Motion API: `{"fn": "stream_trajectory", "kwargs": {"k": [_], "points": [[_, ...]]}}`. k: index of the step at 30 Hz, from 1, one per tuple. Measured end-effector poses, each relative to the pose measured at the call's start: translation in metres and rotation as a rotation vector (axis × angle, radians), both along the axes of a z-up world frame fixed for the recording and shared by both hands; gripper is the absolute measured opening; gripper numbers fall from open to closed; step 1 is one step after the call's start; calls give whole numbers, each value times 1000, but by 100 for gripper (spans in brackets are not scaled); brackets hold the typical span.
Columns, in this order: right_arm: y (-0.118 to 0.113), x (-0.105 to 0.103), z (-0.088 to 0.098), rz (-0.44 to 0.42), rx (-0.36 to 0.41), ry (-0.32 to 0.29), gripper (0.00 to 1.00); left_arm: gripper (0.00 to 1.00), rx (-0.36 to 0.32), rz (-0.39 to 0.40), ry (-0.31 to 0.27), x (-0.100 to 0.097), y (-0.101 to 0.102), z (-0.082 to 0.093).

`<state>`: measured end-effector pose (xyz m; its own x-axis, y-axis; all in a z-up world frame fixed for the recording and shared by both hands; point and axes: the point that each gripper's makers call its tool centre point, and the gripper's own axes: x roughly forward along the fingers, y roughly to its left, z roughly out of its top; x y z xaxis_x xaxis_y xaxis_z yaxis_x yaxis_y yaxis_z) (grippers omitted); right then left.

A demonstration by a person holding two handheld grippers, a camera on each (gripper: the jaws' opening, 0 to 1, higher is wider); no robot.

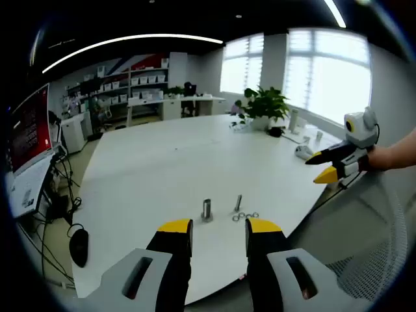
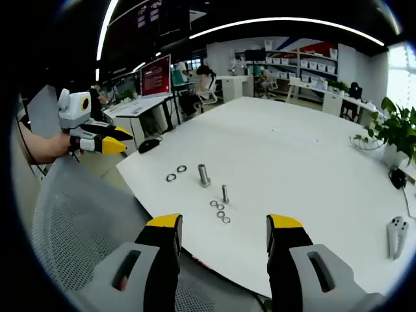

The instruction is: Place the washer onto the threaded stud by aligning its center hole with the stud, sliding it down to the base, and recovering from edge contact or off-axis alignment until the washer reaches the visible bottom stop.

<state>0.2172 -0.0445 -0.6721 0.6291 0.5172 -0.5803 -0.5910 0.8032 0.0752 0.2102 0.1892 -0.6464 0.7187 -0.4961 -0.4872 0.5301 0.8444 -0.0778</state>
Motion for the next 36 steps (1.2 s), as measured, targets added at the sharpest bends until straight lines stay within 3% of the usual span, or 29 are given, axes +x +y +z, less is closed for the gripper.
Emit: {"fn": "stream_trajectory", "kwargs": {"k": [17,20,36], "points": [[-1,2,2,-10,3,-10,56,30,14,-15,-15,-2,-2,1],[-5,5,7,-37,11,-35,57,30,11,-15,-15,-2,-2,2],[-7,6,6,-51,13,-28,58,30,-2,-31,-18,-2,-5,3]]}}
